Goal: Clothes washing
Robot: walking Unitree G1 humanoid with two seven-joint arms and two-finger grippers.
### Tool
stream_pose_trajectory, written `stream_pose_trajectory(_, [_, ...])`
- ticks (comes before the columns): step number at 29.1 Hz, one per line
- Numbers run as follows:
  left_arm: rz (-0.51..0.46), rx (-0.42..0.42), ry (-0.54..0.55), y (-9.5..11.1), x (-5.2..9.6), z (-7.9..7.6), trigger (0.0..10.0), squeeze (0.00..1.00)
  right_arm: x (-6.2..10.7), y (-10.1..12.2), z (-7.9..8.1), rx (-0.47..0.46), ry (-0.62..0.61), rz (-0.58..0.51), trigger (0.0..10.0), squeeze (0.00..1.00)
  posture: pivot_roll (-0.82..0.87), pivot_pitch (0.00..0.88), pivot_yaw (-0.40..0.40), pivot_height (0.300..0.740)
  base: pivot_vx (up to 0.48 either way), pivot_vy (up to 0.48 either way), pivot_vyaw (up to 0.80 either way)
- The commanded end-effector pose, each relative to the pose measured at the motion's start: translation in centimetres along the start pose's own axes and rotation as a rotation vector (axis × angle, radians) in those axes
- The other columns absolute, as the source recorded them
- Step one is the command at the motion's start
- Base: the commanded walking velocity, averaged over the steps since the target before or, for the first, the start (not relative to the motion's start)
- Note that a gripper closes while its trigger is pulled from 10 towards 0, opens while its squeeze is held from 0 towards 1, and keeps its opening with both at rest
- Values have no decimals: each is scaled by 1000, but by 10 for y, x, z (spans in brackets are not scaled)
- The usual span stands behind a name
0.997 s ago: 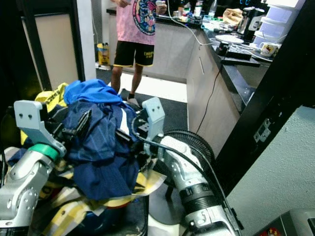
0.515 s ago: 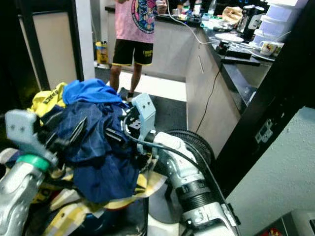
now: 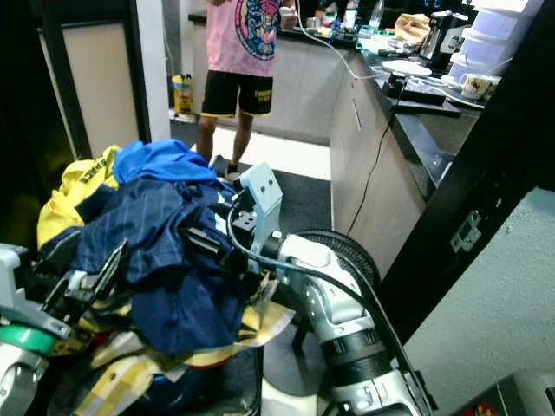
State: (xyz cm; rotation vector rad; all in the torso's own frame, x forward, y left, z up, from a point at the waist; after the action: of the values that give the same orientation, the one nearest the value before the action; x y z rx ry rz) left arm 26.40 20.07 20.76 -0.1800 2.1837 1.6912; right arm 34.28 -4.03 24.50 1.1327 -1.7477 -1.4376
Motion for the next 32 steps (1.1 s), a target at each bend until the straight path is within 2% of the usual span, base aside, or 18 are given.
stream_pose_trajectory(1, [7, 11, 10, 0, 4, 2, 10000, 0, 1, -4, 5, -5, 35, 17, 10000, 0, 15, 0, -46, 740, 0, 0, 0])
stream_pose_trajectory(5, [23, 9, 7, -3, 7, 3, 10000, 0, 2, -6, 7, -5, 39, 21, 10000, 0, 17, 1, -51, 740, 0, 0, 0])
stream_pose_trajectory(6, [26, 9, 6, -3, 7, 2, 10000, 0, 1, -7, 0, -7, -22, 12, 10000, 0, 17, 1, -51, 740, 0, 0, 0])
stream_pose_trajectory(7, [26, 9, 6, -3, 7, 2, 10000, 0, 1, -7, 0, -7, -22, 12, 10000, 0, 17, 1, -51, 740, 0, 0, 0])
stream_pose_trajectory(8, [29, 10, 5, -3, 8, 2, 10000, 0, 1, -9, -8, -19, -90, 9, 10000, 0, 17, 1, -51, 740, 0, 0, 0])
stream_pose_trajectory(9, [29, 10, 5, -3, 8, 2, 10000, 0, 1, -9, -8, -19, -90, 9, 10000, 0, 17, 1, -51, 740, 0, 0, 0])
stream_pose_trajectory(11, [32, 14, 6, -4, 9, 1, 10000, 0, 6, -11, -34, -70, -285, -19, 10000, 0, 16, 7, -48, 740, 0, 0, 0])
stream_pose_trajectory(13, [32, 14, 6, -4, 9, 1, 10000, 0, 6, -11, -34, -70, -285, -19, 10000, 0, 16, 7, -48, 740, 0, 0, 0])
stream_pose_trajectory(14, [33, 18, 8, -4, 9, 1, 10000, 0, 8, -10, -46, -104, -366, -40, 10000, 0, 12, 11, -45, 740, 0, 0, 0])
stream_pose_trajectory(17, [35, 26, 12, -4, 7, 2, 10000, 0, 11, 14, -70, -127, -509, -184, 10000, 0, 12, 22, -41, 740, 0, 0, 0])
stream_pose_trajectory(18, [35, 26, 12, -4, 7, 2, 10000, 0, 11, 14, -70, -127, -509, -184, 10000, 0, 12, 22, -41, 740, 0, 0, 0])
stream_pose_trajectory(21, [34, 26, 10, -4, 5, 2, 10000, 0, 12, 35, -77, -127, -541, -289, 10000, 0, 12, 22, -41, 740, 0, 0, 0])
stream_pose_trajectory(24, [35, 25, 7, -4, 4, 2, 10000, 0, 9, 39, -77, -121, -512, -293, 10000, 0, 15, 27, -44, 740, 0, 0, 0])
stream_pose_trajectory(26, [42, 19, 0, -5, 3, 1, 10000, 0, -3, 32, -63, -93, -355, -224, 10000, 0, 15, 32, -44, 740, 0, 0, 0])
stream_pose_trajectory(27, [42, 19, 0, -5, 3, 1, 10000, 0, -3, 32, -63, -93, -355, -224, 10000, 0, 15, 32, -44, 740, 0, 0, 0])
stream_pose_trajectory(28, [53, 13, -13, -7, 2, -1, 10000, 0, -19, 18, -34, -93, -125, -144, 10000, 0, 16, 45, -44, 740, 0, 0, 0])
stream_pose_trajectory(29, [60, 12, -22, -8, 1, -2, 10000, 0, -26, 9, -17, -100, -24, -114, 10000, 0, 18, 50, -45, 740, 0, 0, 0])
stream_pose_trajectory(32, [73, 17, -34, -9, 1, -5, 10000, 0, -31, 1, -19, -99, -73, -86, 10000, 0, 20, 71, -45, 740, 0, 0, 0])
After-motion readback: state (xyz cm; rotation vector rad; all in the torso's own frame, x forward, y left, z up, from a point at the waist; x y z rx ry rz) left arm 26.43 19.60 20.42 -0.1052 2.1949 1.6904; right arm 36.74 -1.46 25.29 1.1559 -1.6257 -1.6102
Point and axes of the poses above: a point about 5 cm out from each wrist's last joint towards the gripper, its own x axis pointing back from the gripper into the wrist, its own y axis along the axis of the wrist's last joint, z = x × y, the point moved 2 cm from there along -x, pointing out of the wrist towards the gripper, and after that the axes turned 10 degrees about x, right-handed, at the moved point
